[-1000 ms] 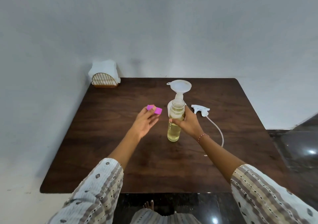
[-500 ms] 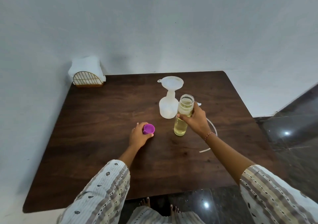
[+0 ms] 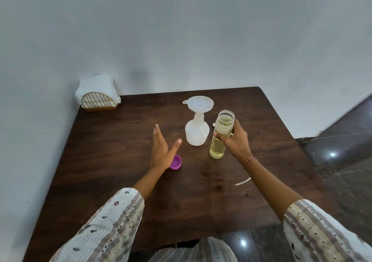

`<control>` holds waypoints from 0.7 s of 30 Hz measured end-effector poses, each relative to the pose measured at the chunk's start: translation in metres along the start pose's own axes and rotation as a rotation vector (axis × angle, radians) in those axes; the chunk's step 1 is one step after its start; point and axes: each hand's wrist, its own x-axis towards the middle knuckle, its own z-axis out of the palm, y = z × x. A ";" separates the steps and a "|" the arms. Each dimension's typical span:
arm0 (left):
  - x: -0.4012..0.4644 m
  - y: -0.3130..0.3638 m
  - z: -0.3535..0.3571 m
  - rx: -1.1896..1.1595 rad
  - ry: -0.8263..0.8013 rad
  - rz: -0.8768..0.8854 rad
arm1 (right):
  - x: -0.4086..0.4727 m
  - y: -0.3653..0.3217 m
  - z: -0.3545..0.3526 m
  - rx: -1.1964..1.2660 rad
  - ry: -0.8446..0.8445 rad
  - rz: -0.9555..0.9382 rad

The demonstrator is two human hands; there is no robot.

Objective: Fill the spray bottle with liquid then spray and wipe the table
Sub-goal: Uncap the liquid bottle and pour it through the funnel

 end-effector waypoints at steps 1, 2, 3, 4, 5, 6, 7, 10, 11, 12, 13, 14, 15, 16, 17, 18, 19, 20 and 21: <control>0.007 0.012 -0.003 -0.086 0.049 -0.011 | 0.003 -0.001 -0.001 0.005 0.009 -0.005; 0.016 0.027 -0.006 -0.184 0.073 -0.036 | 0.007 -0.003 -0.004 0.006 0.021 -0.013; 0.025 0.043 -0.010 -0.295 0.077 -0.063 | 0.011 -0.005 -0.006 0.004 0.033 -0.022; 0.033 0.059 -0.014 -0.407 0.065 -0.094 | 0.016 -0.007 -0.009 0.000 0.042 -0.033; 0.042 0.074 -0.018 -0.496 0.042 -0.122 | 0.021 -0.009 -0.011 -0.004 0.044 -0.042; 0.049 0.087 -0.022 -0.541 0.013 -0.151 | 0.027 -0.012 -0.013 -0.008 0.040 -0.044; 0.056 0.098 -0.025 -0.555 -0.015 -0.184 | 0.033 -0.015 -0.015 -0.014 0.027 -0.046; 0.068 0.119 -0.029 -0.533 -0.083 -0.288 | 0.050 -0.022 -0.021 -0.052 -0.029 -0.068; 0.070 0.122 -0.030 -0.500 -0.100 -0.309 | 0.055 -0.025 -0.022 -0.071 -0.046 -0.078; 0.072 0.124 -0.031 -0.463 -0.105 -0.324 | 0.060 -0.028 -0.023 -0.096 -0.060 -0.089; 0.074 0.124 -0.032 -0.436 -0.101 -0.332 | 0.064 -0.029 -0.023 -0.126 -0.074 -0.103; 0.075 0.124 -0.032 -0.431 -0.092 -0.332 | 0.069 -0.031 -0.023 -0.156 -0.088 -0.118; 0.076 0.123 -0.032 -0.448 -0.087 -0.329 | 0.073 -0.031 -0.023 -0.185 -0.105 -0.134; 0.076 0.122 -0.033 -0.483 -0.089 -0.330 | 0.076 -0.032 -0.022 -0.212 -0.117 -0.150; 0.075 0.122 -0.034 -0.529 -0.094 -0.337 | 0.080 -0.032 -0.021 -0.241 -0.127 -0.164; 0.074 0.122 -0.035 -0.578 -0.101 -0.352 | 0.084 -0.032 -0.021 -0.269 -0.137 -0.176; 0.073 0.121 -0.036 -0.625 -0.109 -0.368 | 0.087 -0.032 -0.020 -0.293 -0.147 -0.181; 0.073 0.121 -0.036 -0.666 -0.114 -0.379 | 0.090 -0.032 -0.019 -0.314 -0.157 -0.184; 0.073 0.121 -0.037 -0.691 -0.113 -0.386 | 0.093 -0.032 -0.019 -0.339 -0.171 -0.189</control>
